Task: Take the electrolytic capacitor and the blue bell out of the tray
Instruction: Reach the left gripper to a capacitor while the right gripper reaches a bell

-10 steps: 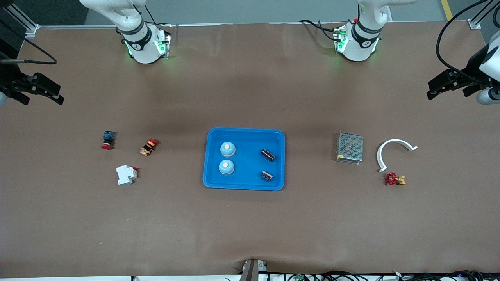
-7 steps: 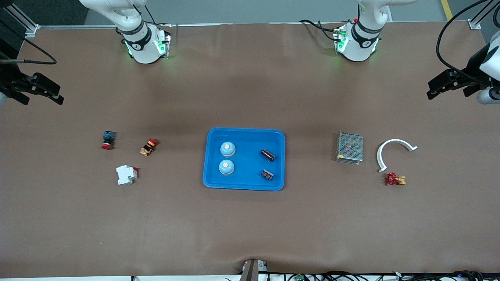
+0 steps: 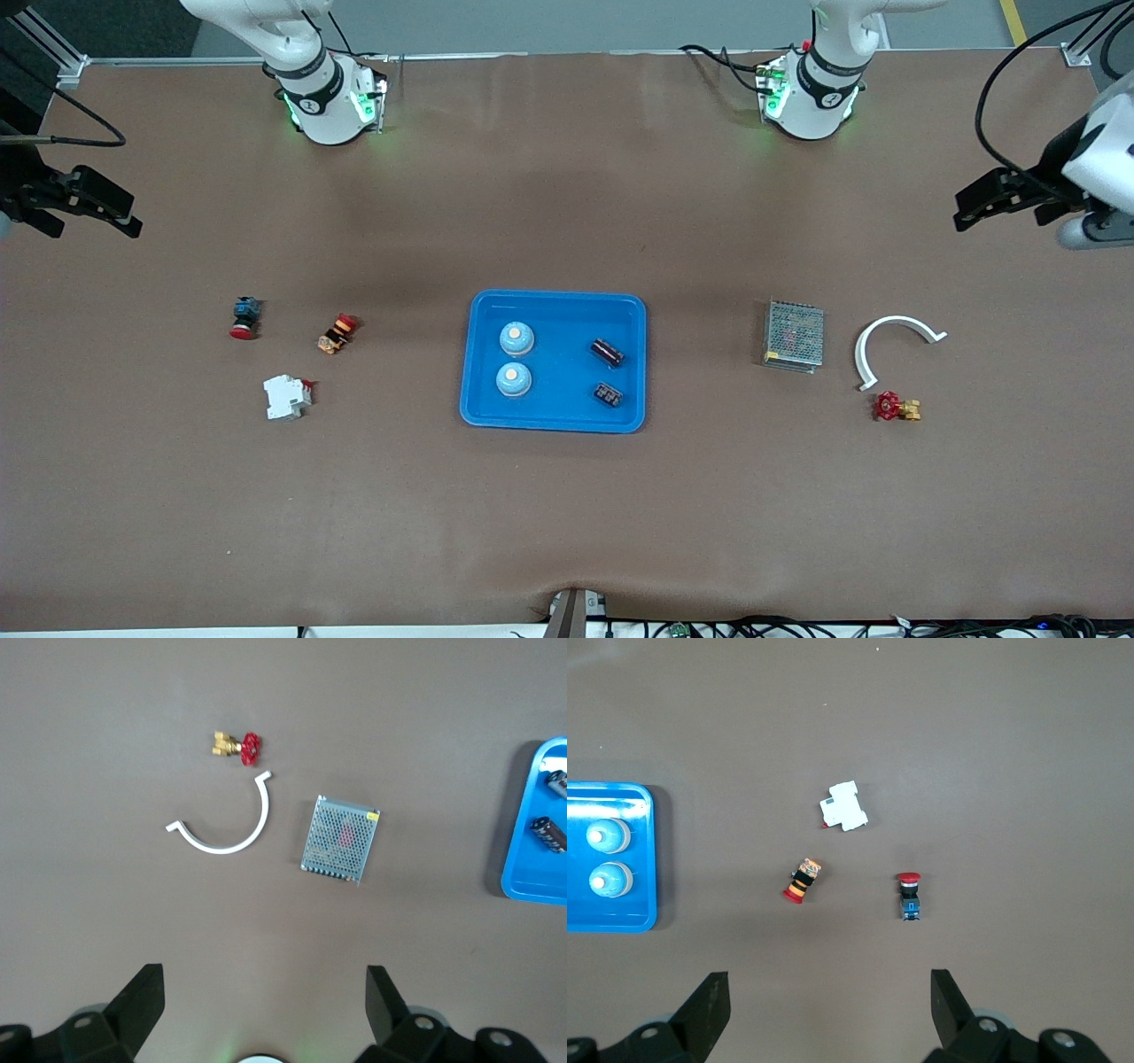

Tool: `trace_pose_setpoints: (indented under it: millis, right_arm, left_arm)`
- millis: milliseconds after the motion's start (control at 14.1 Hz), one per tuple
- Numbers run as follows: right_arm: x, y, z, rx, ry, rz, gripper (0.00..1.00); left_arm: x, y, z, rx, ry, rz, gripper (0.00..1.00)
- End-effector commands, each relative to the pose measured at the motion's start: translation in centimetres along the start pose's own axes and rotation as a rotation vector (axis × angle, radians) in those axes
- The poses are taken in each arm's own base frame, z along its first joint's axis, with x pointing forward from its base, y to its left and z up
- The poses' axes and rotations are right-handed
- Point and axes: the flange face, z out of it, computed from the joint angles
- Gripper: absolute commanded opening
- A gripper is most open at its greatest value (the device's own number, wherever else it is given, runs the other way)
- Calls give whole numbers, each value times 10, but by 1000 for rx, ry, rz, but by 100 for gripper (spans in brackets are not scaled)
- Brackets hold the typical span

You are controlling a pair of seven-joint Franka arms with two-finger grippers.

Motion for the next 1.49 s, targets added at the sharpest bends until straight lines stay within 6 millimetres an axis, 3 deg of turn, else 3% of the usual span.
trace_pose_setpoints:
  millis: [0,213,568,923,995,1066,1279,1421]
  right_arm:
    - [-3,-3,-6,-4,14,-11,100]
    - [4,-21,-19,-6,43,-47,100]
    - [9,-95,-20,15,65,-166,100]
    - [-5,-195,-15,17,105,-350,100]
    - [-6,-210,-9,18,108,-376,100]
    - [1,-224,10,9,86,-398,100]
    - [5,-256,47,-83,52,-467,100]
    - [20,-286,104,-147,18,-523,100]
  left_arm:
    - [3,43,29,9,-48,-71,100]
    - [10,95,58,11,-67,-110,100]
    - [24,175,134,-22,-59,-231,100]
    - [25,270,220,-91,-33,-443,100]
    - [25,284,234,-107,-30,-484,100]
    - [23,299,250,-121,-33,-530,100]
    - [26,328,286,-177,-18,-643,96]
    - [25,349,314,-212,-20,-710,94]
